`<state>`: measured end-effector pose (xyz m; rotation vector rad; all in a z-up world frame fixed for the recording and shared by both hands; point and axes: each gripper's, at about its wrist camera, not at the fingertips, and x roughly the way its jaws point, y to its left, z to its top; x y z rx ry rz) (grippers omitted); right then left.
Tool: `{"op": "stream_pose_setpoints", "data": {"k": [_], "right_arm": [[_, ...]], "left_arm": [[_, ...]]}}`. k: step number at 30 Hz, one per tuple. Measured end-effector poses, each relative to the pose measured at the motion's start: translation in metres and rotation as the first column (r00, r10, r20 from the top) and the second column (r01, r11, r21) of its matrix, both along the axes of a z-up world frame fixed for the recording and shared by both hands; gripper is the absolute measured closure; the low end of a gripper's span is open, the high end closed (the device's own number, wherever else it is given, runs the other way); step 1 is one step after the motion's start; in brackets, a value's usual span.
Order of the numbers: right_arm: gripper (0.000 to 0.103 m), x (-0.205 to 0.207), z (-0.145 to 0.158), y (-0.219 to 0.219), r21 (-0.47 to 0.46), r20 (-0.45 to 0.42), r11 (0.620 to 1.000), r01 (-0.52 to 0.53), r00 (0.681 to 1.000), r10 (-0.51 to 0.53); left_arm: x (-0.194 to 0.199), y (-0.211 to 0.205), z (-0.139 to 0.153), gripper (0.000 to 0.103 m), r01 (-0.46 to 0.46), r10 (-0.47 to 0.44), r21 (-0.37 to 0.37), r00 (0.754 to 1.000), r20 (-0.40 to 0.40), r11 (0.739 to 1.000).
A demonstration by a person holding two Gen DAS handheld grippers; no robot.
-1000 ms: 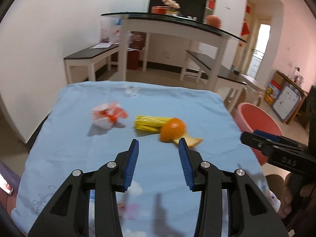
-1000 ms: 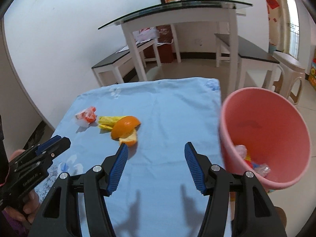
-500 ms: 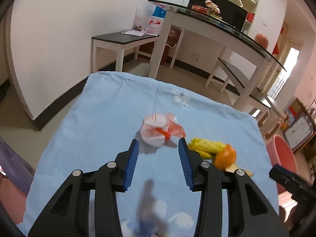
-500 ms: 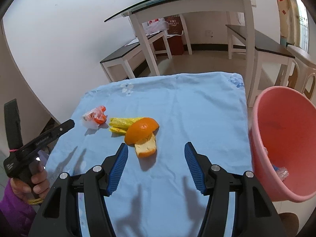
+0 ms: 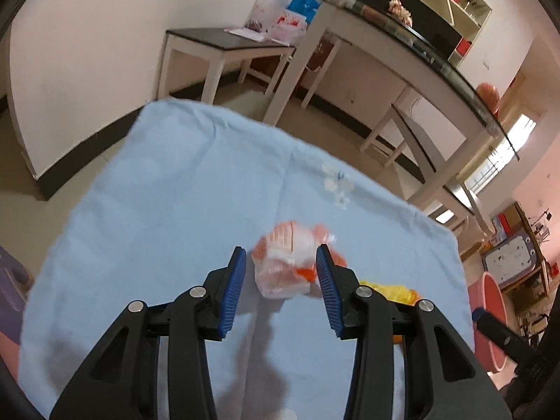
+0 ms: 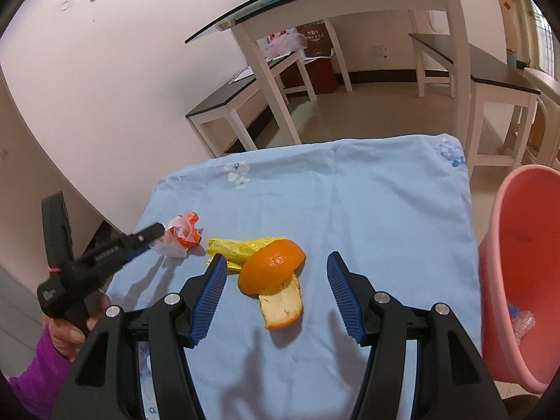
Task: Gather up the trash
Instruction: 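Grasp the red-white wrapper with the left tool while the right tool grasps the orange peel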
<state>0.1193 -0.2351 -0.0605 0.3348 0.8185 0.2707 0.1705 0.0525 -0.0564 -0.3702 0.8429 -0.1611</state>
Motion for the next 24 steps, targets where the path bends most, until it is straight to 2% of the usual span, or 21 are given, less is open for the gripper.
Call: {"op": "stream_pose_setpoints", "data": {"k": [1, 2, 3, 6, 14, 19, 23, 24], "right_arm": [[0.044, 0.003, -0.002, 0.000, -0.002, -0.007, 1.000, 0.000, 1.000, 0.000], [0.044, 0.004, -0.003, 0.001, -0.001, -0.011, 1.000, 0.000, 1.000, 0.000], [0.044, 0.006, -0.006, 0.001, 0.005, -0.021, 1.000, 0.000, 1.000, 0.000], [0.044, 0.010, -0.012, 0.001, 0.016, -0.042, 1.000, -0.003, 0.999, 0.003], [0.044, 0.023, -0.028, 0.008, 0.034, -0.104, 0.998, -0.043, 0.994, 0.046], [0.044, 0.039, -0.039, 0.021, 0.019, -0.142, 0.997, -0.070, 0.987, 0.072], [0.044, 0.049, -0.047, 0.028, 0.045, -0.161, 0.996, -0.078, 0.983, 0.085], [0.052, 0.051, -0.049, 0.030, 0.041, -0.161, 0.996, -0.074, 0.984, 0.080]], "left_arm": [[-0.001, -0.001, -0.002, 0.063, 0.005, -0.005, 0.001, 1.000, 0.001, 1.000], [-0.001, -0.003, -0.003, 0.073, 0.009, -0.009, 0.001, 1.000, 0.009, 1.000], [-0.002, -0.004, -0.003, 0.078, 0.017, -0.017, 0.005, 1.000, 0.011, 1.000], [-0.004, -0.005, -0.001, 0.083, 0.026, -0.026, 0.011, 0.999, 0.029, 1.000], [-0.027, -0.006, 0.017, 0.084, 0.028, -0.032, 0.044, 0.995, 0.097, 0.999], [-0.046, -0.004, 0.023, 0.084, 0.042, -0.045, 0.033, 0.994, 0.101, 0.999], [-0.054, 0.000, 0.023, 0.084, 0.036, -0.039, 0.027, 0.995, 0.094, 0.999], [-0.056, 0.001, 0.023, 0.084, 0.033, -0.036, 0.026, 0.995, 0.092, 0.999]]}}
